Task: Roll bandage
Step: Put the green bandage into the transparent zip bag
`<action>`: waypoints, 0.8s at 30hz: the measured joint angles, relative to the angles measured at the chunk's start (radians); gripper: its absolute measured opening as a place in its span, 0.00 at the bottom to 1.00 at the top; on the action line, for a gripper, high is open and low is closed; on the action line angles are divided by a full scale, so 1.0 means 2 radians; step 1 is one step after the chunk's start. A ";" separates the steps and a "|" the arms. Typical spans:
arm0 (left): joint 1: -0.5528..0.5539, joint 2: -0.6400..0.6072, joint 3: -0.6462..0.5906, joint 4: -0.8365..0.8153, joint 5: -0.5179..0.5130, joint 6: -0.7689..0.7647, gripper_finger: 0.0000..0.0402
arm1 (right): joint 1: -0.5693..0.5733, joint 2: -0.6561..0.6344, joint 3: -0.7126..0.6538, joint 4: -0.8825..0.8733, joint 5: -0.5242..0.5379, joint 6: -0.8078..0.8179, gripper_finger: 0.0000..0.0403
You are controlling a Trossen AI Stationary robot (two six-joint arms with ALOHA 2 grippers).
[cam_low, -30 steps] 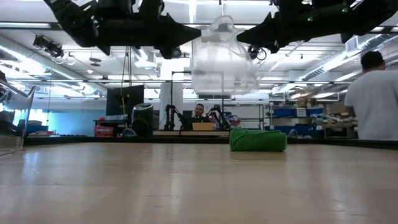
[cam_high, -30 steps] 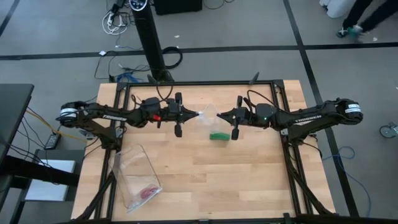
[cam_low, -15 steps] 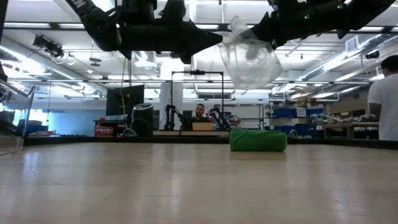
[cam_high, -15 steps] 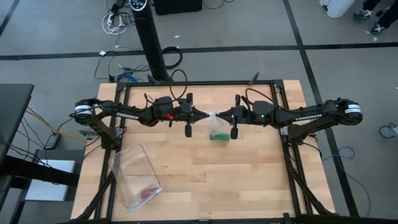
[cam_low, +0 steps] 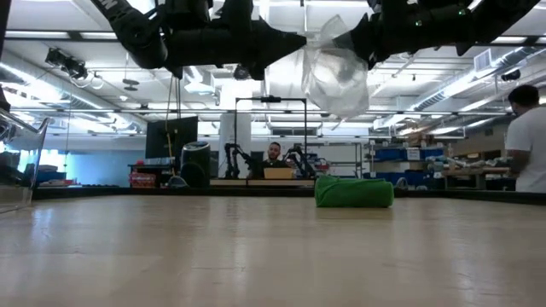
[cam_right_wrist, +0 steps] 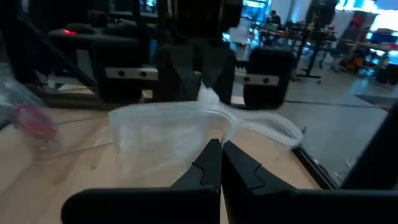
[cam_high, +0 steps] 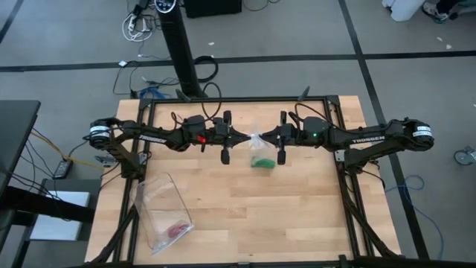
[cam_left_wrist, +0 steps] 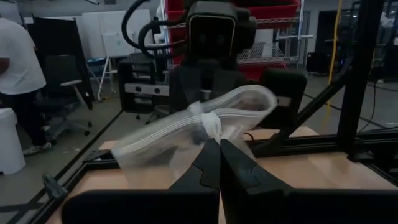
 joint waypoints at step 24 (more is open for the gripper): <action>0.009 0.000 -0.009 -0.002 0.020 -0.005 0.00 | -0.002 0.025 0.035 -0.076 0.022 -0.014 0.00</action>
